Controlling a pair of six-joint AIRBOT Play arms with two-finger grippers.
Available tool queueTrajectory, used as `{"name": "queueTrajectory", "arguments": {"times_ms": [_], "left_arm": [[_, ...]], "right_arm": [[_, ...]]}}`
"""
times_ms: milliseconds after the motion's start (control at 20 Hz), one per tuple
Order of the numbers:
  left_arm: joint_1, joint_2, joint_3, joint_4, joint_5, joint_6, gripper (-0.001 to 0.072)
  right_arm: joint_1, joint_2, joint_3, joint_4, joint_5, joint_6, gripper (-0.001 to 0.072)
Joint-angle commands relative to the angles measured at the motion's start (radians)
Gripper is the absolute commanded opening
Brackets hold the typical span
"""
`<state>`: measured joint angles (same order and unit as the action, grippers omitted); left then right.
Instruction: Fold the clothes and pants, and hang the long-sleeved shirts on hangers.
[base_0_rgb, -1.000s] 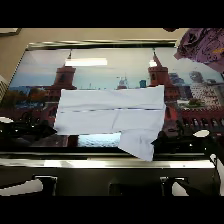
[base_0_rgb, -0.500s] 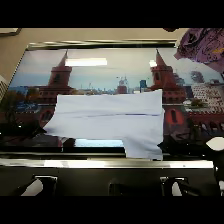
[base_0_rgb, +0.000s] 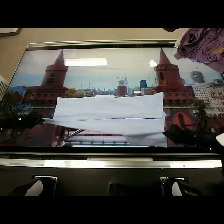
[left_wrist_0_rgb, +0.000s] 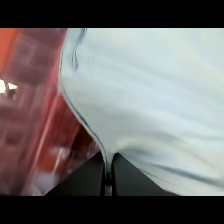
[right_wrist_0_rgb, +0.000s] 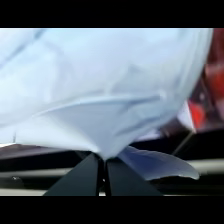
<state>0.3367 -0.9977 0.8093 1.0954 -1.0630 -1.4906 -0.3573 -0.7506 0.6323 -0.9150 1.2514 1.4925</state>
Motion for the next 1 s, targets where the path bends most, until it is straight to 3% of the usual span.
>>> {"name": "queueTrajectory", "arguments": {"times_ms": [0, 350, 650, 950], "left_arm": [[-0.040, -0.069, 0.042, -0.007, 0.144, -0.013, 0.0019], [-0.083, -0.331, 0.211, -0.014, 0.213, -0.013, 0.0019], [-0.114, -0.533, 0.367, -0.015, 0.219, -0.003, 0.0019], [-0.116, -0.647, 0.413, -0.022, 0.220, -0.013, 0.0020]], "right_arm": [[0.000, -0.227, 0.157, 0.088, -0.104, -0.115, 0.0034], [0.028, -0.579, 0.385, 0.168, -0.203, -0.225, 0.0034], [0.113, -0.731, 0.500, 0.082, -0.351, -0.161, 0.0034], [0.113, -0.795, 0.520, 0.079, -0.394, -0.161, 0.0035]]}}
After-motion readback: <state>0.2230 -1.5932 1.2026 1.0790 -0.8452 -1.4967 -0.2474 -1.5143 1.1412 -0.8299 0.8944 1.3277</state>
